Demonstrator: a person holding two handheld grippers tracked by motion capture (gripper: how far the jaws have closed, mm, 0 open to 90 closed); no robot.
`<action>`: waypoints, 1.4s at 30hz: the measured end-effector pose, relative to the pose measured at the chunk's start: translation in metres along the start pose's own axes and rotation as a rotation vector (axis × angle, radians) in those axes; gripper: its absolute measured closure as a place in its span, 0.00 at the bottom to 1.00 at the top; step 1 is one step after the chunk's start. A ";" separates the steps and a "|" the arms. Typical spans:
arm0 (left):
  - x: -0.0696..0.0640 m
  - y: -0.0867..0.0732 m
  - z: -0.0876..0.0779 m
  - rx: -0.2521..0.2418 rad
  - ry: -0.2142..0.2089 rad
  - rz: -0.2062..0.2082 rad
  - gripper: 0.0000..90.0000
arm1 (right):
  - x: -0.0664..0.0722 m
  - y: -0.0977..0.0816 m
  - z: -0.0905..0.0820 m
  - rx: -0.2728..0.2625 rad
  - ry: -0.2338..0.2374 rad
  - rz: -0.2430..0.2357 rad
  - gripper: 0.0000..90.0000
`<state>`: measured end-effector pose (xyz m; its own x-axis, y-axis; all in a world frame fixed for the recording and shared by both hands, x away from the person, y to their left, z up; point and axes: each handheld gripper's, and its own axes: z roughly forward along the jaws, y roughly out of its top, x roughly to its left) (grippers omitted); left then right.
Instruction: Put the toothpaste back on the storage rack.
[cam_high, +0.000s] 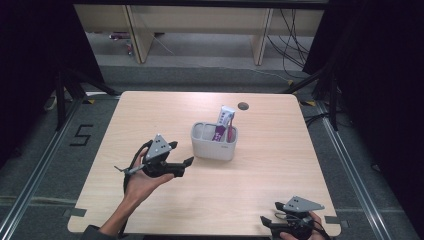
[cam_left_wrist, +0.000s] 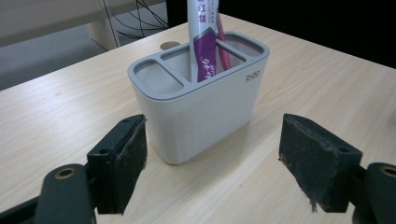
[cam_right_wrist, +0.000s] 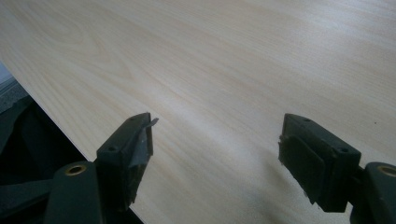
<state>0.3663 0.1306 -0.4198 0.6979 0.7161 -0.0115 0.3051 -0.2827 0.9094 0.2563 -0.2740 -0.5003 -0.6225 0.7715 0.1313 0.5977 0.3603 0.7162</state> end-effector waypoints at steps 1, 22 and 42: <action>-0.001 0.000 -0.002 0.003 -0.004 0.005 0.26 | 0.000 0.000 0.000 0.001 -0.001 0.003 0.30; -0.016 -0.036 -0.024 0.042 -0.072 0.012 0.24 | -0.001 0.000 0.000 -0.004 -0.004 -0.003 0.30; -0.017 -0.086 -0.038 0.154 -0.064 0.017 0.23 | 0.000 -0.001 0.001 0.009 -0.003 0.018 0.30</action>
<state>0.3034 0.1666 -0.4824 0.7422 0.6696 -0.0280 0.3855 -0.3924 0.8351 0.2564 -0.2740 -0.5016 -0.6103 0.7794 0.1420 0.6131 0.3512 0.7076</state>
